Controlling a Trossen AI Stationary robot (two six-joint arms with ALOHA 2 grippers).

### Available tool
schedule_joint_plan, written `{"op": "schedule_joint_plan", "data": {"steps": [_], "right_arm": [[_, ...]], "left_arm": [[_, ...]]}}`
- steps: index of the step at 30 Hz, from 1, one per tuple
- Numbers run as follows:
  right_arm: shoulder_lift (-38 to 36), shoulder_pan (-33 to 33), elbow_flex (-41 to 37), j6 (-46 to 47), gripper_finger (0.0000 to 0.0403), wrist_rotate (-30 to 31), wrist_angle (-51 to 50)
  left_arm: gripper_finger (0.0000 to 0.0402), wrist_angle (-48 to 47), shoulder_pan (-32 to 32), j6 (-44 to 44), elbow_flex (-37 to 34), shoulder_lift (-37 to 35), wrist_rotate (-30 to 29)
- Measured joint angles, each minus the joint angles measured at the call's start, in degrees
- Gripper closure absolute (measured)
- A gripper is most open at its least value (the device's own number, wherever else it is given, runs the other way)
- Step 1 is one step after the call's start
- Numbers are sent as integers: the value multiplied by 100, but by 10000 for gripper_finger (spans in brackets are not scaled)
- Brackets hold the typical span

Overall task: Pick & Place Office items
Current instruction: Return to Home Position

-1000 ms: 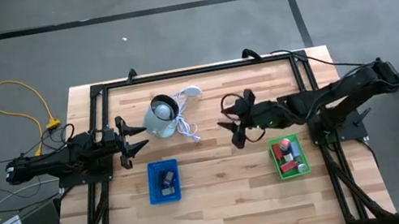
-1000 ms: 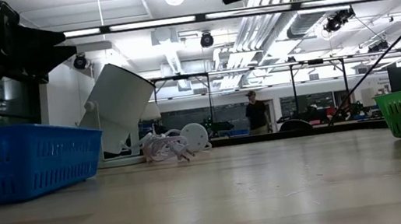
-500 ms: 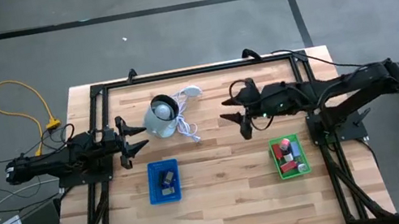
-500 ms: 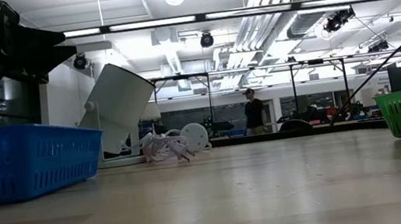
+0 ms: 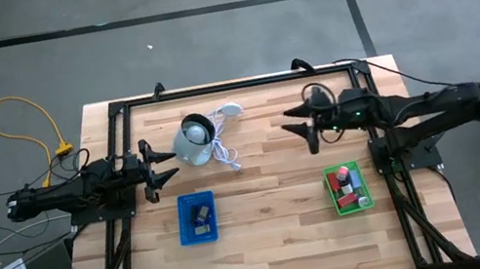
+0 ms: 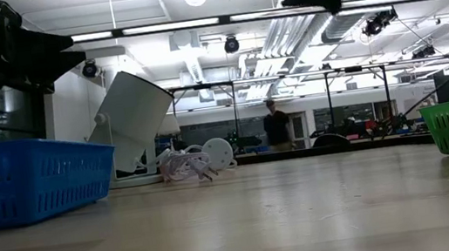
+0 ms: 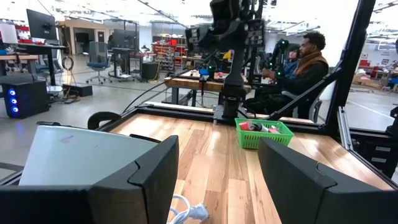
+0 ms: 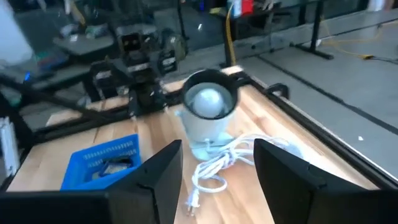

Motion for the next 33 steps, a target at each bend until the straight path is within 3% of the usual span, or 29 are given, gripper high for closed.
{"op": "schedule_joint_plan", "data": {"steps": [7, 15, 33], "right_arm": [[-1053, -323, -1294, 230, 219, -5, 453], [-2003, -422, -2165, 413, 219, 103, 624], [-3422, -422, -3271, 427, 219, 320, 707]], "left_arm": [[189, 2, -1, -1, 0, -1, 1], [189, 0, 0, 0, 0, 0, 0], [189, 1, 1, -1, 0, -2, 0]]}}
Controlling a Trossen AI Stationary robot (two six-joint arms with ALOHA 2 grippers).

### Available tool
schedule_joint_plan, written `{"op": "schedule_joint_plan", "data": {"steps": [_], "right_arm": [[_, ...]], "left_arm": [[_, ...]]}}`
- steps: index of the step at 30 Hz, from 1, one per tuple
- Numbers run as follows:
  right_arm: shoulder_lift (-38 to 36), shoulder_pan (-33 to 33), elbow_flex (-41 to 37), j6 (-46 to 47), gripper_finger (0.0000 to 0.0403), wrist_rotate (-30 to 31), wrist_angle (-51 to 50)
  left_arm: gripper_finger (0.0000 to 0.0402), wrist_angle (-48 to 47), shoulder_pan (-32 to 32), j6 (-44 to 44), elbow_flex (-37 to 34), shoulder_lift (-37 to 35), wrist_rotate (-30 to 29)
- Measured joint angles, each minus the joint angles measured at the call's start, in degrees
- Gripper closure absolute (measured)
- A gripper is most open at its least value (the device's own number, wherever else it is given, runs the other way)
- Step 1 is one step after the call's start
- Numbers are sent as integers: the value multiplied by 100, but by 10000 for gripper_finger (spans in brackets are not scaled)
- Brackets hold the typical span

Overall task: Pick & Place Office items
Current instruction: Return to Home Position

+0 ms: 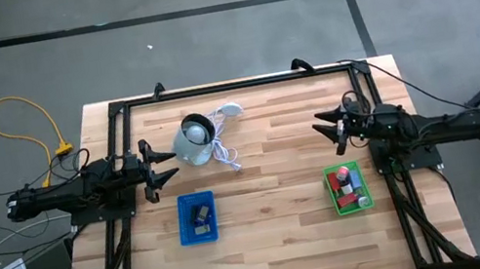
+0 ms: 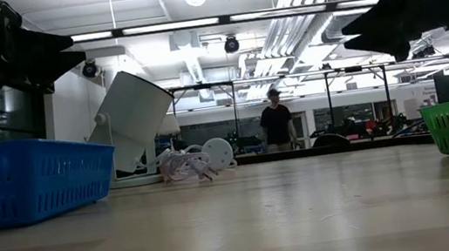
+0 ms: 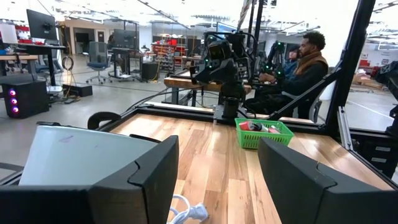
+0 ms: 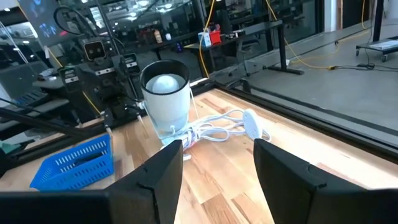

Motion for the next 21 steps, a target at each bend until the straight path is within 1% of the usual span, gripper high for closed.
{"op": "schedule_joint_plan", "data": {"steps": [15, 21], "right_arm": [[-806, 0, -564, 20, 219, -2, -6], [-980, 1, -579, 21, 219, -20, -91]], "left_arm": [[189, -1, 0, 1, 0, 0, 0], [189, -1, -1, 1, 0, 0, 0]]}}
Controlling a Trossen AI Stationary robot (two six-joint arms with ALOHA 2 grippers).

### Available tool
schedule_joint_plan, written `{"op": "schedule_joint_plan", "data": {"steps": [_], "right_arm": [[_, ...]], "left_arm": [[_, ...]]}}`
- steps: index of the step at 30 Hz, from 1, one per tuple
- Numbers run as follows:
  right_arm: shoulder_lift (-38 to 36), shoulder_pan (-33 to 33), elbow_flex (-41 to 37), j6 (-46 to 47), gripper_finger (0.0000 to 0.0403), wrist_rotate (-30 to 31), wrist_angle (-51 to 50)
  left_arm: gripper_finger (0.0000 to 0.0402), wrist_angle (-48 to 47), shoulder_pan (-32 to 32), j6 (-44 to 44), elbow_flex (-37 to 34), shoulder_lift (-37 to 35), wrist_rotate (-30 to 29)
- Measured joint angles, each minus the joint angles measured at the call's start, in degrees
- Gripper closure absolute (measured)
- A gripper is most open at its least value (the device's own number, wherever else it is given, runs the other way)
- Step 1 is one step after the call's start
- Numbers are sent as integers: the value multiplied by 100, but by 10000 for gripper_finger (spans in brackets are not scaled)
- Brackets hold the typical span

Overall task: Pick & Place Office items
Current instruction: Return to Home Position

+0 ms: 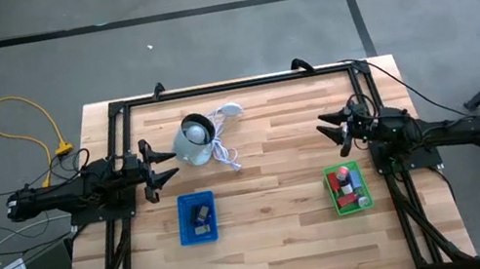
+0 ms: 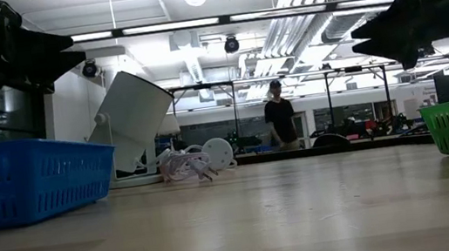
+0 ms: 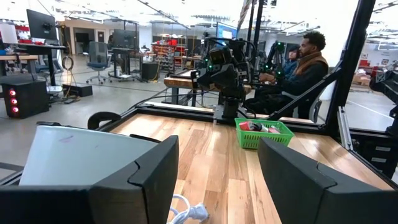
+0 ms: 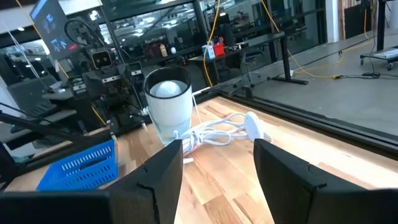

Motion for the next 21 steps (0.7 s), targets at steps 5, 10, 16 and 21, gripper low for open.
{"op": "schedule_joint_plan", "data": {"steps": [5, 10, 16, 21], "right_arm": [[-40, 1, -2, 48, 219, -27, -211], [-44, 1, -4, 207, 219, -85, -516], [-44, 0, -7, 294, 219, -578, -690], [-77, 1, -9, 305, 219, -1070, -786]], "left_arm": [[189, 2, 0, 0, 0, 0, 0], [189, 2, 1, 0, 0, 0, 0], [189, 1, 0, 0, 0, 0, 0], [189, 1, 1, 0, 0, 1, 1]]}}
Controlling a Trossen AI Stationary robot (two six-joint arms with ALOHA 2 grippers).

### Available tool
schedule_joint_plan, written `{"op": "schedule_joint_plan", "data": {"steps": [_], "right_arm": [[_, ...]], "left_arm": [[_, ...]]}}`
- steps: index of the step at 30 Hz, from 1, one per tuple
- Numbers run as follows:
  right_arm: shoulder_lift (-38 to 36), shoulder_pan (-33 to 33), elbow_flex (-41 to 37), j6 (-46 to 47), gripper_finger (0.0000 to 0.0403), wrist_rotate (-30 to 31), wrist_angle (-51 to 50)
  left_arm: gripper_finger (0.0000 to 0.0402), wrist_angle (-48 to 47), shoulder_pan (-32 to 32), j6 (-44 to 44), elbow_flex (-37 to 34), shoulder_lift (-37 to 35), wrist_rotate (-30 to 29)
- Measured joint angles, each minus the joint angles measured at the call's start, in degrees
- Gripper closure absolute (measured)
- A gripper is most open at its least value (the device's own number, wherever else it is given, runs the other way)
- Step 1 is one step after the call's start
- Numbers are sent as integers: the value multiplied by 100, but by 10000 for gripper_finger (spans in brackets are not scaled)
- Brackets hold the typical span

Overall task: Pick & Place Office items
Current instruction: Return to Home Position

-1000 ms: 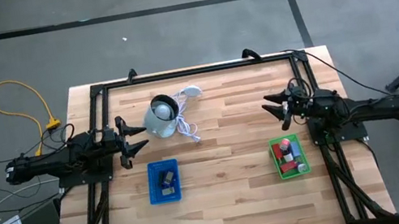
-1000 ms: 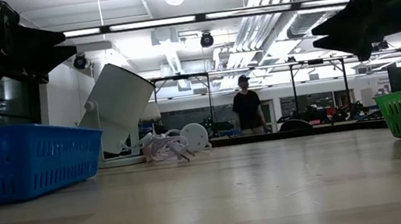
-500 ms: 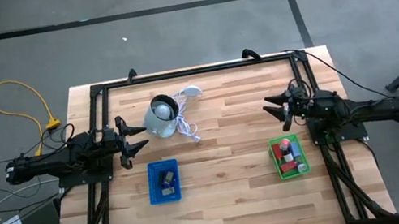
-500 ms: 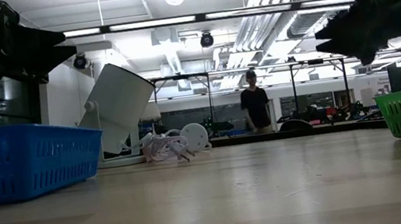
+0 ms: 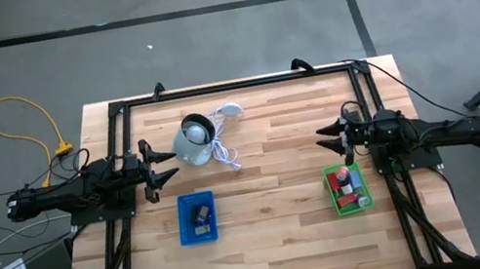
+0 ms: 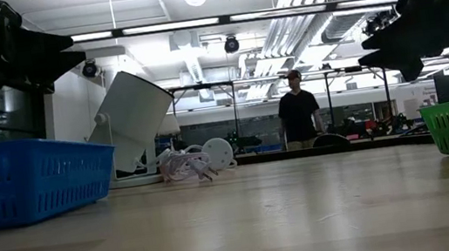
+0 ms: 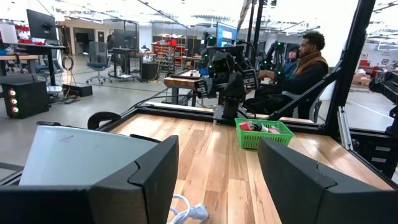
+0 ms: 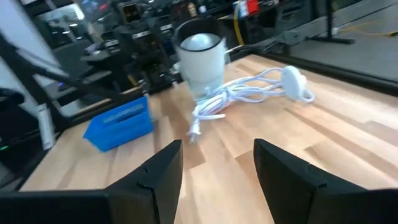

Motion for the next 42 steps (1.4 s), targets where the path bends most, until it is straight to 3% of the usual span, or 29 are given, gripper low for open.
{"op": "schedule_joint_plan", "data": {"steps": [13, 42], "right_arm": [[-745, 0, -9, -189, 219, -398, -202], [-774, 0, -13, -162, 219, -408, -235]], "left_arm": [[189, 1, 0, -1, 0, 0, -1], [189, -1, 1, 0, 0, -1, 0]]}}
